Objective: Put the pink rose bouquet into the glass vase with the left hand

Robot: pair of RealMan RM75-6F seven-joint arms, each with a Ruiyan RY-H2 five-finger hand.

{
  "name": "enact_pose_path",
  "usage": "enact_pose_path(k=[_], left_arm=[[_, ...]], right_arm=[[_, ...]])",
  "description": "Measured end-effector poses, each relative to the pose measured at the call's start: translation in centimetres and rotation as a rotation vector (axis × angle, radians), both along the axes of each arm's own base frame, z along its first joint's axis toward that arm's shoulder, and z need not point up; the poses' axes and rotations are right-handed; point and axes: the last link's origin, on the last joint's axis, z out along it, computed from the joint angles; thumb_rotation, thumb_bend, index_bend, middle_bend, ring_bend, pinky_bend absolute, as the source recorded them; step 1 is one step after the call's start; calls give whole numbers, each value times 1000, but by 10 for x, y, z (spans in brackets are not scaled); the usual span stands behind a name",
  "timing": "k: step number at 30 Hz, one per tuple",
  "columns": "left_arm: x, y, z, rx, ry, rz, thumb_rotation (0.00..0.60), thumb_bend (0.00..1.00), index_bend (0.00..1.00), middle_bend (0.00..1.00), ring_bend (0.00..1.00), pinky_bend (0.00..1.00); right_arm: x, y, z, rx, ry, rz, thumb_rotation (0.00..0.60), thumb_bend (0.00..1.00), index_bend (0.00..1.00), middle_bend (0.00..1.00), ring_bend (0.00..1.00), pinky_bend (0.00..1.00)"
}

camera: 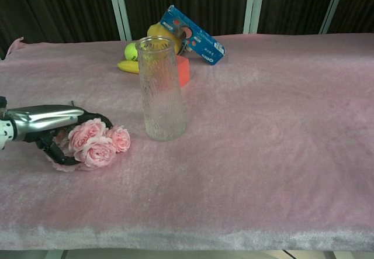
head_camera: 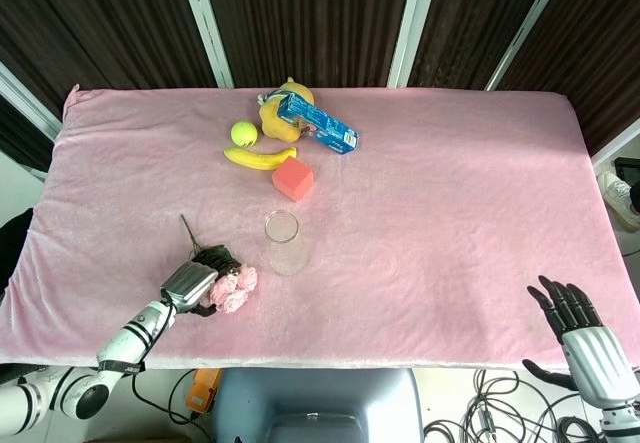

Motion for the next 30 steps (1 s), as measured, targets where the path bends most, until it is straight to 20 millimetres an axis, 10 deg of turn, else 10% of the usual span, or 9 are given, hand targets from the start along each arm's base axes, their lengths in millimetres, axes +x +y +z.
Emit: enact_pose_path(k=[17,30], left_arm=[[3,-4,22,125,-277,-35,600,523,796,747,496,160],[34,-19,148,255,-775,-10,600,534,816,782,508,160]], right_arm=[[0,0,-1,1,4,-1,600,212,0,0,0,0],[2,0,-6,17,15,0,600,212,0,0,0,0]])
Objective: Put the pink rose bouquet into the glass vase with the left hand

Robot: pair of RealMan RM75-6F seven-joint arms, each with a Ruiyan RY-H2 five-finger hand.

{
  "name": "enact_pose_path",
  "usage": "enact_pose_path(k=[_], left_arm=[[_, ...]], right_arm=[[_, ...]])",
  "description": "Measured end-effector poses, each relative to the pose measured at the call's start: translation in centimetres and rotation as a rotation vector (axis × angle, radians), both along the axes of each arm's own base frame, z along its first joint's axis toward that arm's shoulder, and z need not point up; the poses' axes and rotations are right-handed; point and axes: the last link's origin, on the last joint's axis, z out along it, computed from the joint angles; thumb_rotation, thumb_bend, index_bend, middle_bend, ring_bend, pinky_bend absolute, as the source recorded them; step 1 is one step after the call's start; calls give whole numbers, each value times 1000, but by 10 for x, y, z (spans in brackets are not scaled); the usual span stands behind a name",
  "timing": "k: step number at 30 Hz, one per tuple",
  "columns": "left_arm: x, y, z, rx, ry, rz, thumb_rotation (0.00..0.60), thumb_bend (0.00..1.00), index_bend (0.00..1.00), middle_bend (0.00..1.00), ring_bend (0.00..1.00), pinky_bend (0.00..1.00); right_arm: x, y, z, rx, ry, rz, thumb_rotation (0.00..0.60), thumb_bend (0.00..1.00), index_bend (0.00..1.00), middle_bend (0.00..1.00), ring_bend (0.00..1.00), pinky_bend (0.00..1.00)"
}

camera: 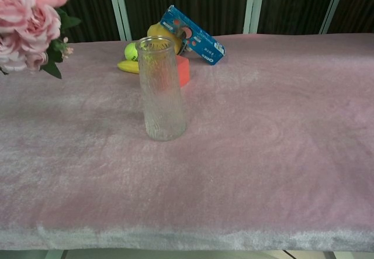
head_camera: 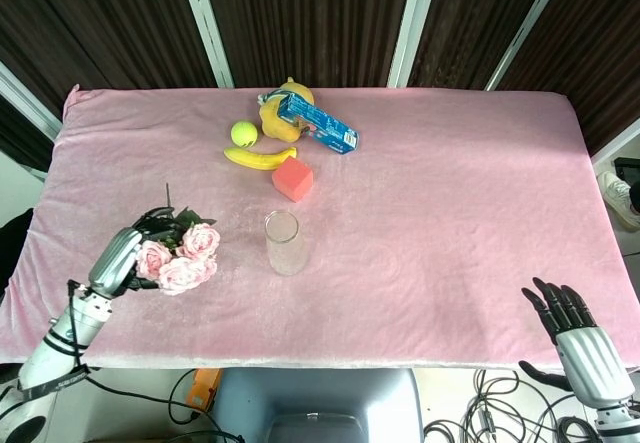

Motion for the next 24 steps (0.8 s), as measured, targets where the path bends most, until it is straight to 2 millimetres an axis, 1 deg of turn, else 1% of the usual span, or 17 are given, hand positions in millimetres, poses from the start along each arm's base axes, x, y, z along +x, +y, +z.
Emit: enact_pose_path(k=[5,10,12,15,19,24], left_arm=[[34,-14,29,-65,-208,-5,600,533,819,784,510,161],[74,-27,59,-184,-429,29,600,533,821,790,529,184],[87,-29,70,-232,-482,56,600,533,822,792,533,185],[103,-27,84,-271,-487,97,600,531,823,793,534,185],[122,-26,88,-343,-511,124,600,512,821,795,534,187],[142,-23,79,-453,-502,145,600,521,820,800,533,188]], right_arm=[[1,-2,-2,8,2,1,600,213,0,0,0,0],[0,-3,-2,13,0,-2,600,212,0,0,0,0],[0,-3,-2,17,1,-3,600,212,0,0,0,0],[0,-3,-3,24,2,-3,600,212,0,0,0,0],[-1,-4,-3,23,2,-5,600,212,0,0,0,0],[-1,-4,-4,29,1,-6,600,212,0,0,0,0]])
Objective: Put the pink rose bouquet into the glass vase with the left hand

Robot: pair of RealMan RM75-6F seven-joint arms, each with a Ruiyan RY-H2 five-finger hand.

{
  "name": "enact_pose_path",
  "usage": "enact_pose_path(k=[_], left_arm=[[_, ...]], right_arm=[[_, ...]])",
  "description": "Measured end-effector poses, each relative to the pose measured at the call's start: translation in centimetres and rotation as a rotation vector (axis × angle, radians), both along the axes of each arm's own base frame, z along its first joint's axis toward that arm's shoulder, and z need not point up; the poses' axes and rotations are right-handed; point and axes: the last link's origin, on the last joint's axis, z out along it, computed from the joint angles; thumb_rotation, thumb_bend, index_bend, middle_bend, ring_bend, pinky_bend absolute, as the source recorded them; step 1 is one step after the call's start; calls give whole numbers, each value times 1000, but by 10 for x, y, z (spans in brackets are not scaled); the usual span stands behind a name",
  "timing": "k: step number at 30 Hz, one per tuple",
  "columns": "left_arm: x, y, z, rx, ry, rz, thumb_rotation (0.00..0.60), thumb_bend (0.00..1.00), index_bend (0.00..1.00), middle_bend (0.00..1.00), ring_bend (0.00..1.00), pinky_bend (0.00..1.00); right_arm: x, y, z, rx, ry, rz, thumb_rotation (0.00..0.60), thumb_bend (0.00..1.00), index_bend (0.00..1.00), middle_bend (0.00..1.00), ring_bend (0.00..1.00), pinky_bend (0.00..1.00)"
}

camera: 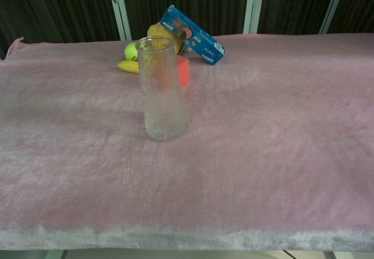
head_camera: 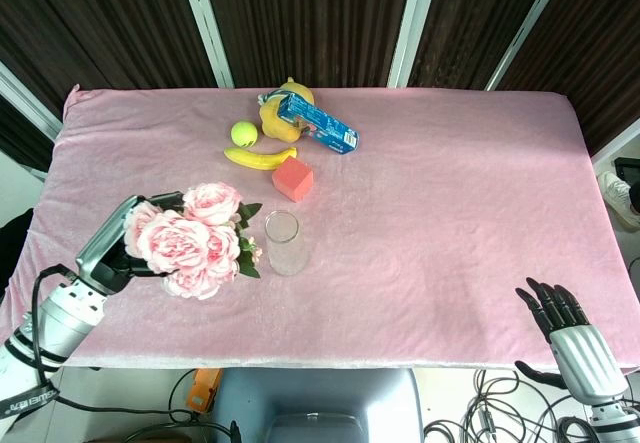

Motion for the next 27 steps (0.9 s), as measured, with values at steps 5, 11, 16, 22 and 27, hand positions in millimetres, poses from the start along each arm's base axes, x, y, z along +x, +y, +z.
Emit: enact_pose_path(k=[5,11,16,22,27], left_arm=[[17,6,-8,-87,2,13,600,523,820,800,533,189],[35,15,-16,-145,-25,56,600,525,820,800,533,189],[43,21,-29,-166,5,75,600,528,819,800,534,227],[43,32,-47,-198,11,113,600,529,819,800,533,228],[41,42,-56,-205,16,134,600,527,819,801,533,228]], right_arm=[[-1,-1,0,6,1,-1,600,212,0,0,0,0],[0,1,2,4,-7,2,600,212,0,0,0,0],[-1,2,5,-7,-16,4,600,212,0,0,0,0],[-1,5,8,-14,-21,9,600,212,0,0,0,0],[-2,4,9,-21,-23,4,600,212,0,0,0,0]])
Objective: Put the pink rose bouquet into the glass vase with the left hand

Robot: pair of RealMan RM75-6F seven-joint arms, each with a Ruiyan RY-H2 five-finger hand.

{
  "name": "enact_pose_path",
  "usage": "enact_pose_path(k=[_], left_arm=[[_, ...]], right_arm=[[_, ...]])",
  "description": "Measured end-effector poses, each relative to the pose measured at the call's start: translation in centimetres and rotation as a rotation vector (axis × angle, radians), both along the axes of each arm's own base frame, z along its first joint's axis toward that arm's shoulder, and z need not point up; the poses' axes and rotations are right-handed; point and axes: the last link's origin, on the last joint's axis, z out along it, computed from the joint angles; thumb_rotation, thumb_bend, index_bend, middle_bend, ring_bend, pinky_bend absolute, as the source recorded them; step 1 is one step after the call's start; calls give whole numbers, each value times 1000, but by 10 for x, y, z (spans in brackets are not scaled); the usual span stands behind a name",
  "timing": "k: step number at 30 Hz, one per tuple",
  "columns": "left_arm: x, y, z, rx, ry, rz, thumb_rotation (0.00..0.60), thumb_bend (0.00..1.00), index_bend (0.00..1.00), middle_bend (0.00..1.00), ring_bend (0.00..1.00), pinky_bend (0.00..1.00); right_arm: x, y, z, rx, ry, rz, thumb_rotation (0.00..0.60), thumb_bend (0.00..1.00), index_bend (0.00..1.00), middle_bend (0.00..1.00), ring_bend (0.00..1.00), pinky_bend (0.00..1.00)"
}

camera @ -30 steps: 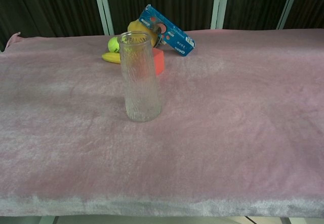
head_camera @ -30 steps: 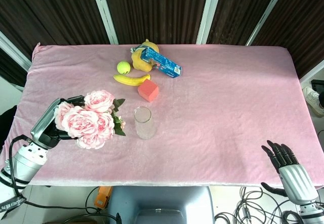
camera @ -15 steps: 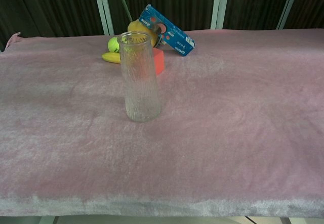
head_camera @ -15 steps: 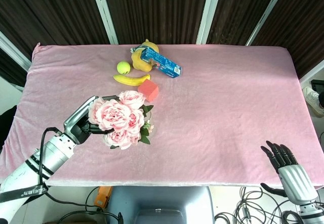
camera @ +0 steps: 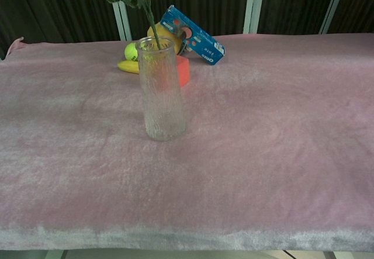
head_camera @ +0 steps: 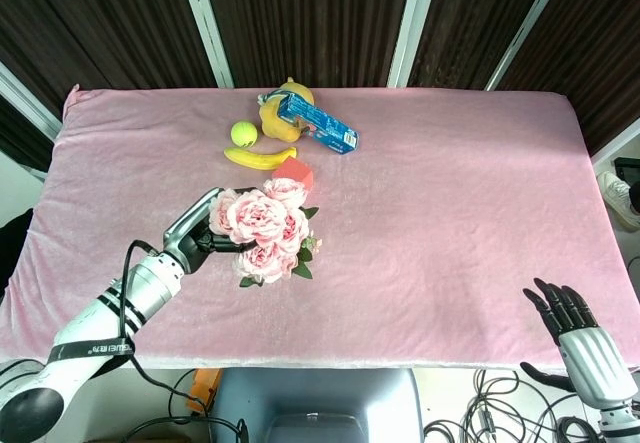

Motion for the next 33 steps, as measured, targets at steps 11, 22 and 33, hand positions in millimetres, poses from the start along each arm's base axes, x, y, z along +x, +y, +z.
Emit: enact_pose_path(k=[11,22,33], left_arm=[[-15,33,-14,-20,-22,95,600,523,817,800,533,228],[-27,48,-32,-52,11,143,600,498,799,792,533,228],[-25,63,-50,-47,17,200,600,481,630,750,529,224]], right_arm=[[-1,-2,0,4,0,-5,600,212,0,0,0,0],[-1,-2,0,6,-2,-4,600,212,0,0,0,0],[-1,-3,-1,14,-1,-5,600,213,0,0,0,0]])
